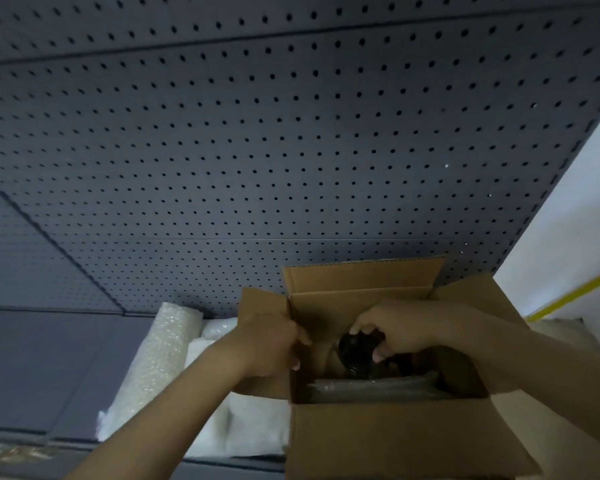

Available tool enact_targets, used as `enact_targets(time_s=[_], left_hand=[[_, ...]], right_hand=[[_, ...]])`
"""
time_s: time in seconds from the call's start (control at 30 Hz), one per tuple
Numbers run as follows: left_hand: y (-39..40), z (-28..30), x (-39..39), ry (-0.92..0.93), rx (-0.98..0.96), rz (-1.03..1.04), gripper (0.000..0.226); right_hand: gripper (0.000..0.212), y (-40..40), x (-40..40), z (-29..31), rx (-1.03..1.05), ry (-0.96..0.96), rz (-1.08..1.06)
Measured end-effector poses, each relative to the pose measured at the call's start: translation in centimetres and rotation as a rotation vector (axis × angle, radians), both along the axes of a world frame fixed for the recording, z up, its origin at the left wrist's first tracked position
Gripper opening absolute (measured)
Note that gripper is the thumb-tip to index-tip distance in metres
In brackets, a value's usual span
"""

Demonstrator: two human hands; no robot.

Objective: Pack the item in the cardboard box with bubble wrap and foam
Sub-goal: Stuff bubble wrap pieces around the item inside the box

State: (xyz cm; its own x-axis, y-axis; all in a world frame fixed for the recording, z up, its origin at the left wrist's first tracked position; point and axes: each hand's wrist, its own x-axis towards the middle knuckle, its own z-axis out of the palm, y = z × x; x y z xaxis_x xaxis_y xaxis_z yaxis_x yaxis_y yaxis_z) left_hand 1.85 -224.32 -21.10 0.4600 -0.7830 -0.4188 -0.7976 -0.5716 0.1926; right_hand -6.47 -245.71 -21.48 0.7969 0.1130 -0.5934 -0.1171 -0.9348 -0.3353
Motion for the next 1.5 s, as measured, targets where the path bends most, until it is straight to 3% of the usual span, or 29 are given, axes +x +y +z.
enact_targets(time_s=[0.2, 0.47, 0.63, 0.87, 1.1, 1.33, 1.5], left_hand=[[8.5, 3.0, 3.8, -0.165, -0.034, 0.086, 0.043], [22.3, 4.0, 9.8, -0.220, 0.027, 0.087, 0.051], [27.6, 2.3, 12.5, -0.187, 0.072, 0.121, 0.052], [30.8, -1.7, 14.6, -0.067, 0.127, 0.258, 0.060], [33.4, -6.4, 16.4, -0.053, 0.219, 0.311, 0.058], [35.9, -11.7, 16.8, 0.035, 0.142, 0.358, 0.045], [37.1, -13.9, 16.5, 0.063, 0.074, 0.410, 0.039]], right_hand=[[0.051, 7.0, 2.1, 4.6, -0.046, -0.140, 0.003], [0.051, 19.9, 6.7, 7.9, -0.095, -0.239, -0.030], [0.052, 25.9, 9.6, 6.4, -0.037, -0.226, -0.003], [0.043, 29.9, 14.0, 1.4, -0.106, -0.181, 0.120], [0.053, 34.1, 19.2, -5.2, -0.156, -0.167, 0.342], [0.068, 37.9, 24.8, -11.4, -0.334, -0.272, 0.834], [0.068, 38.9, 27.2, -15.4, -0.511, -0.270, 1.119]])
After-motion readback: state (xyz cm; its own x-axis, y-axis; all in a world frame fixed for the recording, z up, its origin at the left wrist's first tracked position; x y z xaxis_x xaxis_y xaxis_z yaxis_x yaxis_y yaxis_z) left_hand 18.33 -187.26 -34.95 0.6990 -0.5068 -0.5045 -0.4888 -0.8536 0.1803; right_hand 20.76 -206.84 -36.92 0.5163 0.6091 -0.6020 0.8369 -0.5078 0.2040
